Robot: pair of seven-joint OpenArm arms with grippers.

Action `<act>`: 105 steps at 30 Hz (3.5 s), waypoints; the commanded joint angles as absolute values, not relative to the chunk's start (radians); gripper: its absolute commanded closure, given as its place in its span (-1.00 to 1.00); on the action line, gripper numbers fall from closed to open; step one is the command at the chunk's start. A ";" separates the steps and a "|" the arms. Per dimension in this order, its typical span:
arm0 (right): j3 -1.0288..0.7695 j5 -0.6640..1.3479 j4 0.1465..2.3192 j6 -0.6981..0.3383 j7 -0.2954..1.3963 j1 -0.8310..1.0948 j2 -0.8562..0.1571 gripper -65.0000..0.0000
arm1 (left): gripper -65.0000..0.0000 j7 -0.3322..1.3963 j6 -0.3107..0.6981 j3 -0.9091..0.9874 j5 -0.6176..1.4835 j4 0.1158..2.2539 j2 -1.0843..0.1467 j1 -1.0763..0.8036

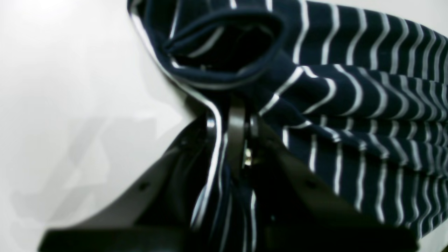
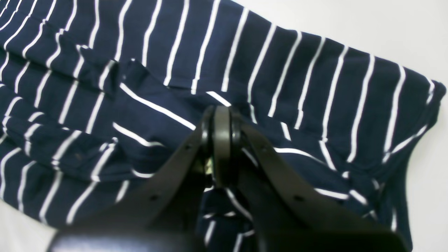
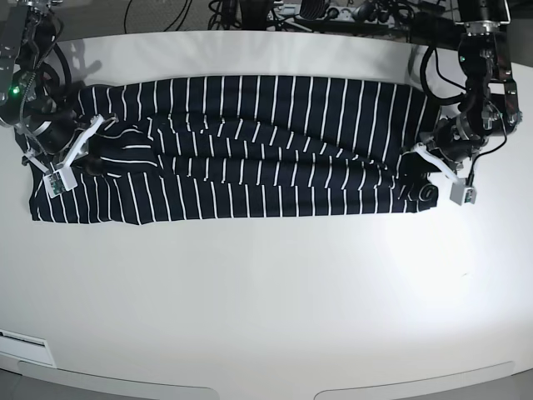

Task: Fold the T-shirt properly
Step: 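Grasp both ends of the strip with both grippers, then fold the strip end held by the left gripper over toward the right gripper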

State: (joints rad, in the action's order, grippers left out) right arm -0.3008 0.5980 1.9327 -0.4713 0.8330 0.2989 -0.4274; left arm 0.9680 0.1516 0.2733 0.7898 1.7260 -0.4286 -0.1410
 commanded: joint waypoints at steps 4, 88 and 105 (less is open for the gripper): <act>-0.297 0.545 1.844 -0.484 0.735 0.289 -0.407 1.00 | 1.00 0.976 0.245 0.279 0.912 1.739 -0.449 -0.132; -0.170 0.475 1.758 -0.445 0.804 0.284 -0.399 0.85 | -0.15 0.996 0.673 0.032 1.222 1.777 -0.050 -0.069; -0.170 0.482 1.758 -0.419 0.807 0.286 -0.399 0.86 | 1.00 0.977 0.599 0.276 1.056 1.843 -0.061 -0.129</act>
State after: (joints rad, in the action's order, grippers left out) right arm -0.1707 0.4824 1.7500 -0.4179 0.7853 0.2852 -0.3901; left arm 1.0027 0.5938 0.2741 1.0256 1.8267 -0.0578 -0.1417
